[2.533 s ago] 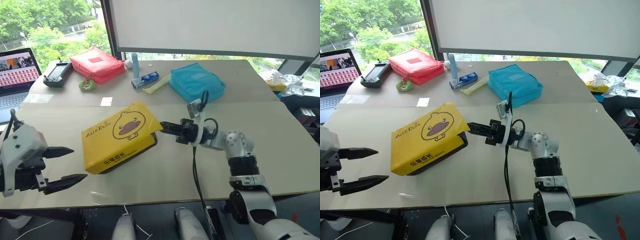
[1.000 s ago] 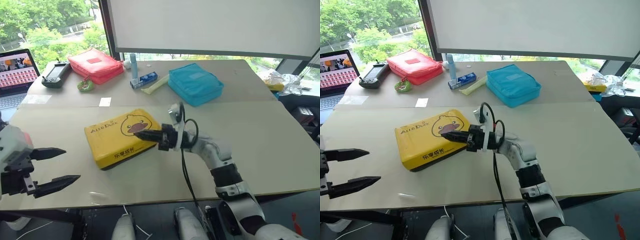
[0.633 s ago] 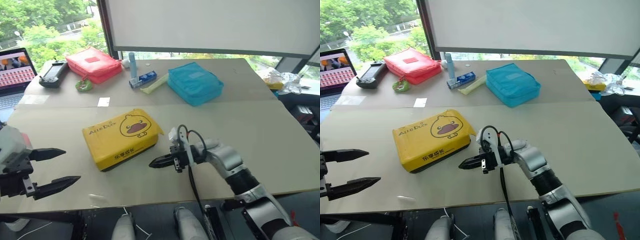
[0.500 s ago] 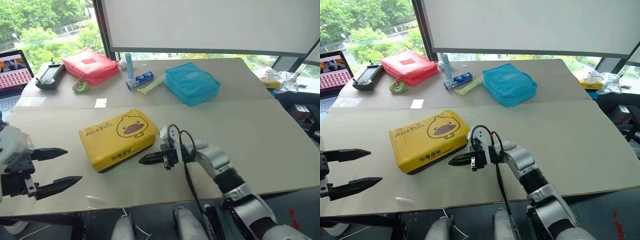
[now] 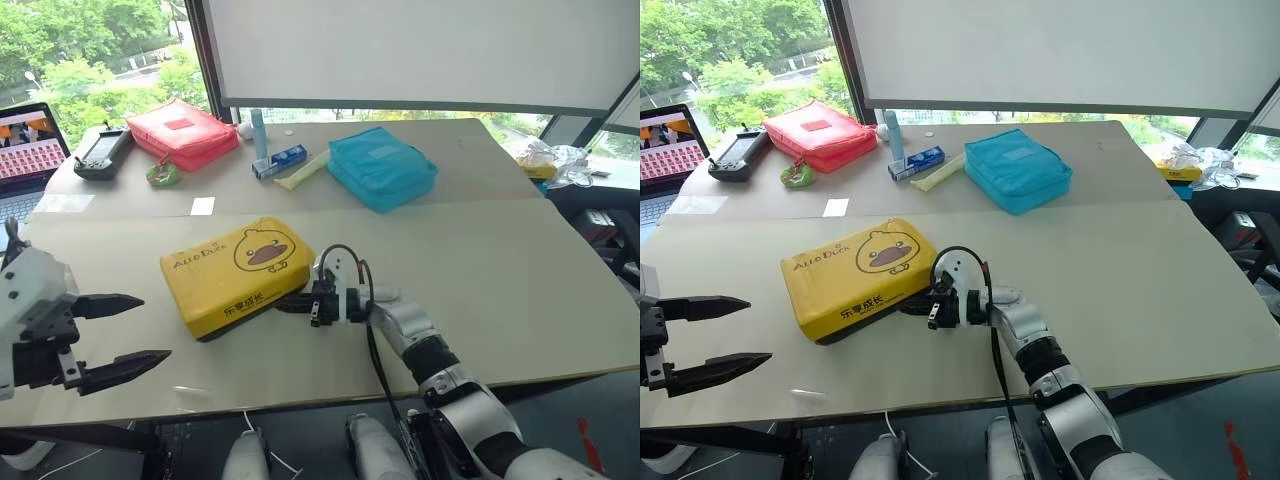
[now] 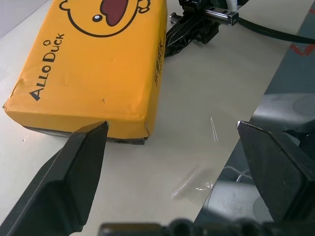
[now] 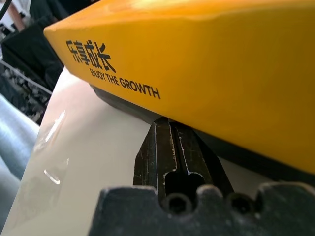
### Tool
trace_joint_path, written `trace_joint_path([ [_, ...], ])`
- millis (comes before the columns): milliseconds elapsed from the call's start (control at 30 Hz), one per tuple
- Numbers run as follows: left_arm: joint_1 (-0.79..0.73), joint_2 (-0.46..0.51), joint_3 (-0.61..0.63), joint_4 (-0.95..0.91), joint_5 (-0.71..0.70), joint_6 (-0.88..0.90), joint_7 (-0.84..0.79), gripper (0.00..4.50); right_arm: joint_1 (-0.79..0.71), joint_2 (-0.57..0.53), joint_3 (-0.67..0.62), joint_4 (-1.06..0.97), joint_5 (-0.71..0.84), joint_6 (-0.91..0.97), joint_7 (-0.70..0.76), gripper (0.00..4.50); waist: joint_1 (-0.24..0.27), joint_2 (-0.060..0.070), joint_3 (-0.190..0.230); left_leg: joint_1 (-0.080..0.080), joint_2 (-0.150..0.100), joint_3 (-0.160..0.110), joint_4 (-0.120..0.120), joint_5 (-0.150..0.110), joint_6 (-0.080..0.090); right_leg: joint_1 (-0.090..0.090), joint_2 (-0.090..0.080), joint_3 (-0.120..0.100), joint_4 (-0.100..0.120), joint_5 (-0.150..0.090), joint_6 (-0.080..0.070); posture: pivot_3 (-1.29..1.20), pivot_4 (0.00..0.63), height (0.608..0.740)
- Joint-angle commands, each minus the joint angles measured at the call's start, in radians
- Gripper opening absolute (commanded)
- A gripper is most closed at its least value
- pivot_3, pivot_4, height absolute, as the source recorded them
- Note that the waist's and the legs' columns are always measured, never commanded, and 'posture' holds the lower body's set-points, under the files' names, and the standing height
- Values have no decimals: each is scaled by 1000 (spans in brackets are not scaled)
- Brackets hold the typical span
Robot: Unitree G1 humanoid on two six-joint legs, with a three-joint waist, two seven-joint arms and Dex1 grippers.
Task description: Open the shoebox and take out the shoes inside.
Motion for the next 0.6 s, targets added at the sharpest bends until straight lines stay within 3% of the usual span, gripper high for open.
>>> trace_joint_path([
  [33,0,10,18,-6,2,-14,-3,4491,19,9,-31,-69,20,13,-16,0,1,0,0,0,0,0,0,0,0,0,0,0,0,0,0,0,150,729],
  [100,-2,9,22,-8,-3,-11,-4,4491,5,45,-100,-156,126,105,-37,0,1,0,0,0,0,0,0,0,0,0,0,0,0,0,0,0,150,729],
  [200,-17,11,27,-1,-38,2,-13,4491,-194,221,-462,-232,637,284,-354,0,-4,1,3,-1,0,0,-1,0,0,-1,0,0,2,0,0,0,150,729],
  [233,-22,10,27,-3,-48,7,-10,4491,-219,239,-489,-262,670,304,-385,0,-2,3,5,-2,0,-1,-1,0,0,-4,1,0,4,2,-2,0,150,729],
  [467,-33,11,7,-1,-64,9,17,4491,-187,204,-422,-338,682,371,-418,0,3,-1,2,5,1,-5,-9,0,0,1,4,-2,2,-1,-5,0,150,729],
  [567,-22,6,14,1,-55,5,18,4491,-153,154,-343,-328,589,355,-389,0,3,0,2,1,1,-4,-8,0,1,-1,2,-2,-1,-1,-4,0,150,729],
  [600,-17,-1,18,-3,-56,5,20,4491,-139,93,-234,-301,450,314,-377,0,3,0,2,1,1,-4,-8,0,1,-1,3,-2,-1,-2,-3,0,150,729],
])
